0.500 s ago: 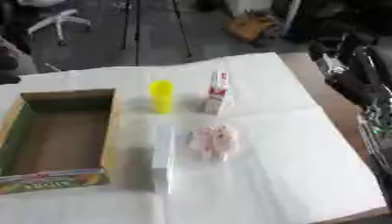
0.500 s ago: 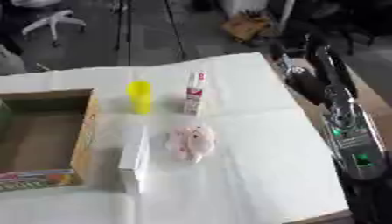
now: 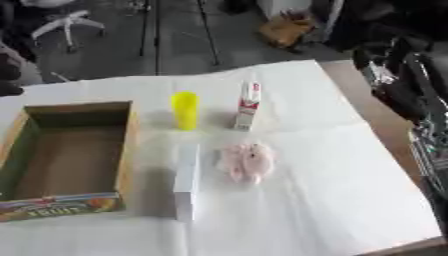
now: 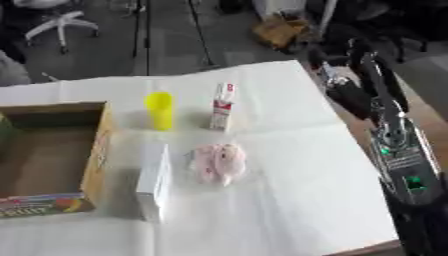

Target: Pick up objects on the table and place them in the box.

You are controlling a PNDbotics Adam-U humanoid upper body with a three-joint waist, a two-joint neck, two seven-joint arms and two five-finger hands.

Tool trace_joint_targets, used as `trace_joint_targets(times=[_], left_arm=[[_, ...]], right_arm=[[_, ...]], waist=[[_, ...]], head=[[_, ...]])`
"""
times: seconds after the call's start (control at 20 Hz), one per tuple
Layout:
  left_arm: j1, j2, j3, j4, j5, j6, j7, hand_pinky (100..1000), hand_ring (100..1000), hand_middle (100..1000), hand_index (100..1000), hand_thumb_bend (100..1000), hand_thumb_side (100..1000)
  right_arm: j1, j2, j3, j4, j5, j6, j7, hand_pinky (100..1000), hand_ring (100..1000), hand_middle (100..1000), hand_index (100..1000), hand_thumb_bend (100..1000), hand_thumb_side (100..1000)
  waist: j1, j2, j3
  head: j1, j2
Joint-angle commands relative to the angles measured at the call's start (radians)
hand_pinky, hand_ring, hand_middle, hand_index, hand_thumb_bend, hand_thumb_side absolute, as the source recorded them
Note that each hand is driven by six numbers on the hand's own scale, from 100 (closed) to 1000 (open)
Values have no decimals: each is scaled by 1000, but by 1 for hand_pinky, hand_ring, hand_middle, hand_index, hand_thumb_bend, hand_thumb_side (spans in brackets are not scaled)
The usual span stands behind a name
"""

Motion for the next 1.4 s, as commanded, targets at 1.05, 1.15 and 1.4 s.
trace_joint_targets(times=[1.05,1.15,1.4], left_arm=[[-4,11,0,-22,-4,2,-2,661,715,628,769,543,908],[-4,11,0,-21,-4,2,-2,661,715,628,769,544,908],[-3,12,-2,-19,-3,1,-4,661,714,628,770,543,909]], right_arm=[[-43,-107,67,13,8,-33,130,759,784,934,892,424,678],[-50,-118,74,25,14,-53,194,760,784,933,891,428,678],[-94,-153,122,63,26,-121,402,770,791,932,889,450,680]], waist=[[-2,-10,5],[-2,-10,4],[-2,-11,7]], head=[[-8,7],[-9,7],[-14,7]])
